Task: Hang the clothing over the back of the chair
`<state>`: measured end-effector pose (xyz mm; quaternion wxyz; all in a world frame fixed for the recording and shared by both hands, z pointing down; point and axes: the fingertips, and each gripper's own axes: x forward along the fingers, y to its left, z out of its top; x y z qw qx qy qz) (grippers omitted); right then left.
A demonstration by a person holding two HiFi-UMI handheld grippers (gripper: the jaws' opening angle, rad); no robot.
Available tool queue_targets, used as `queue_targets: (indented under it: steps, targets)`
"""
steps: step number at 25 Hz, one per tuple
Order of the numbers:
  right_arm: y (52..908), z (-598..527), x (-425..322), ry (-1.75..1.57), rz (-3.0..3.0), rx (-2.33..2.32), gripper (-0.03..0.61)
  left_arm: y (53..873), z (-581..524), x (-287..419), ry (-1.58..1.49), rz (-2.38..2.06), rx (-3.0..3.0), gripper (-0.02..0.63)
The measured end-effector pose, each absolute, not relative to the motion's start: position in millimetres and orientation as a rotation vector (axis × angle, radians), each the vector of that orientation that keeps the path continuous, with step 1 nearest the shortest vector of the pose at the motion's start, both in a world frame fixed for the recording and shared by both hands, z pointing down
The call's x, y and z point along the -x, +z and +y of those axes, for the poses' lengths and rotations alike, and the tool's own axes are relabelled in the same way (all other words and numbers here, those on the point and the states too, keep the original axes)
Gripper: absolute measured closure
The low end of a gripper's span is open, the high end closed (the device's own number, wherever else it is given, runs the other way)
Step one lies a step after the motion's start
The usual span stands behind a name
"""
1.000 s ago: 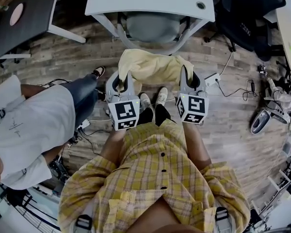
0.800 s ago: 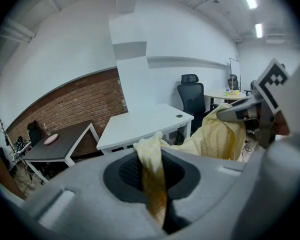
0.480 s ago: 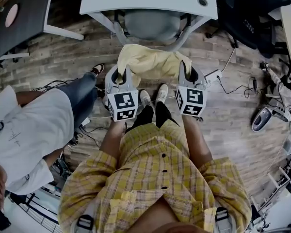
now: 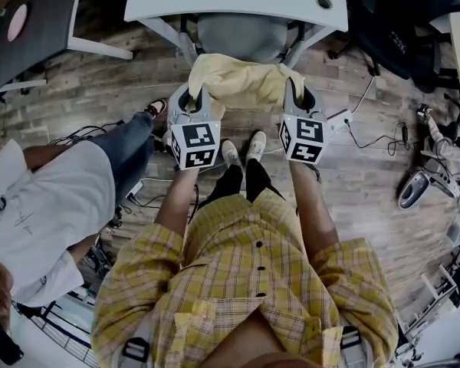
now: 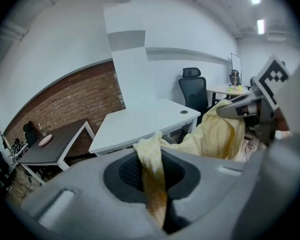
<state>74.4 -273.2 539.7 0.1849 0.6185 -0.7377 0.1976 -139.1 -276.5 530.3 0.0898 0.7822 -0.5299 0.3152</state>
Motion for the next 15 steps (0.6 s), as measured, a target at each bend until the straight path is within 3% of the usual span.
queue_targets:
  steps: [15]
  targets:
    - [594.7,-334.2,-74.8,0.711,-2.075,-1.614,0.537,575.8,-344.9,136.3,0.942,-1.580,-2.191,0.575]
